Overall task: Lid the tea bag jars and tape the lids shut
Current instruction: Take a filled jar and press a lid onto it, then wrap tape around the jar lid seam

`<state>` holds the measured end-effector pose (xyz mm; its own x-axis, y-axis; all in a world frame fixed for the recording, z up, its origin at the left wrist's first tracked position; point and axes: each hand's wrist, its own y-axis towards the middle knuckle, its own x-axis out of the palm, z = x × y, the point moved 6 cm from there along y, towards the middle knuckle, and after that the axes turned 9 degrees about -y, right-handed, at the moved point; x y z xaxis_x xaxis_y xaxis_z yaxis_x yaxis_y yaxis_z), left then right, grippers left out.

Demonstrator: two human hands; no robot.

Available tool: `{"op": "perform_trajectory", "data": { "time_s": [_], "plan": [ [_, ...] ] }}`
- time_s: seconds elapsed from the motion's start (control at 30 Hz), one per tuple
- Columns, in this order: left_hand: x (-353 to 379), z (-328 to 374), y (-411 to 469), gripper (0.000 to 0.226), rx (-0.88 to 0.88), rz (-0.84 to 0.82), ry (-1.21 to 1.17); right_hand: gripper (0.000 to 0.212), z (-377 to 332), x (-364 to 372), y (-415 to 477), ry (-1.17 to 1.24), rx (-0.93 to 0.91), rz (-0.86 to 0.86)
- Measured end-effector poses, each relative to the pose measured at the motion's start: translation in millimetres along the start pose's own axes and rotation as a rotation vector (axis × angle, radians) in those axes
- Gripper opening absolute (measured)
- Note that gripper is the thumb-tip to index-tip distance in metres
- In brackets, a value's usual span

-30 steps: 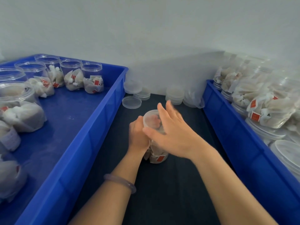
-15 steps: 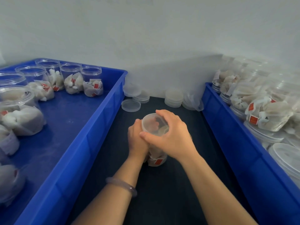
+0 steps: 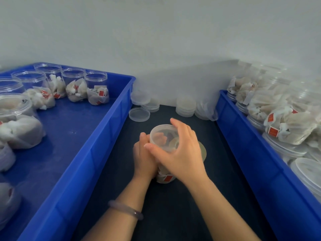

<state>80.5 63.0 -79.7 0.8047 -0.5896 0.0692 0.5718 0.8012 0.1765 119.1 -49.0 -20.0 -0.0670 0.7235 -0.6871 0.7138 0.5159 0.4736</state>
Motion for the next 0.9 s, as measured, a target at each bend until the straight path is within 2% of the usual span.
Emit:
{"op": "perform_trajectory", "data": {
  "time_s": [0.07, 0.1, 0.13, 0.17, 0.23, 0.27, 0.33, 0.4, 0.43, 0.5, 0.57, 0.63, 0.73, 0.8, 0.9],
  "plan": [
    [-4, -4, 1, 0.054, -0.069, 0.059, -0.214, 0.091, 16, -2, 2, 0.329, 0.116, -0.127],
    [-6, -5, 2, 0.059, -0.067, 0.084, -0.253, 0.079, 32, -4, 1, 0.418, 0.175, -0.148],
    [-7, -5, 3, 0.059, -0.048, 0.105, -0.256, 0.066, 49, -8, -1, 0.385, 0.204, -0.152],
    [-9, -3, 3, 0.055, -0.01, 0.127, -0.255, 0.059, 64, -10, -4, 0.22, 0.21, -0.196],
    [-10, -1, 4, 0.049, 0.053, 0.174, -0.254, 0.06, 89, -1, -18, -0.202, 0.153, -0.376],
    [-10, -2, 5, 0.047, 0.065, 0.191, -0.25, 0.059, 95, 6, -24, -0.334, 0.096, -0.433],
    [-5, -1, 6, 0.044, 0.038, 0.186, -0.224, 0.046, 98, 12, -26, -0.416, 0.027, -0.409],
    [-4, 1, 4, 0.036, 0.055, 0.169, -0.178, 0.033, 96, 9, -23, -0.456, 0.036, -0.351],
    [-9, 7, 1, 0.03, 0.138, 0.186, -0.121, 0.029, 96, 6, -22, -0.45, 0.056, -0.331],
    [-23, 29, -12, 0.026, 0.433, 0.224, 0.011, 0.018, 96, -4, -25, -0.341, 0.111, -0.291],
    [-22, 38, -34, 0.018, 0.659, 0.054, 0.095, 0.01, 91, -17, -31, -0.098, 0.151, -0.235],
    [-9, 36, -54, 0.02, 0.609, -0.205, 0.101, 0.015, 81, -26, -34, 0.136, 0.149, -0.201],
    [13, 26, -64, 0.044, 0.353, -0.465, 0.067, 0.037, 66, -20, -39, 0.389, 0.155, -0.293],
    [18, 26, -62, 0.045, 0.331, -0.485, 0.056, 0.051, 62, -14, -42, 0.437, 0.161, -0.328],
    [12, 30, -60, 0.047, 0.383, -0.395, 0.049, 0.059, 61, -10, -42, 0.369, 0.133, -0.284]
  ]
}}
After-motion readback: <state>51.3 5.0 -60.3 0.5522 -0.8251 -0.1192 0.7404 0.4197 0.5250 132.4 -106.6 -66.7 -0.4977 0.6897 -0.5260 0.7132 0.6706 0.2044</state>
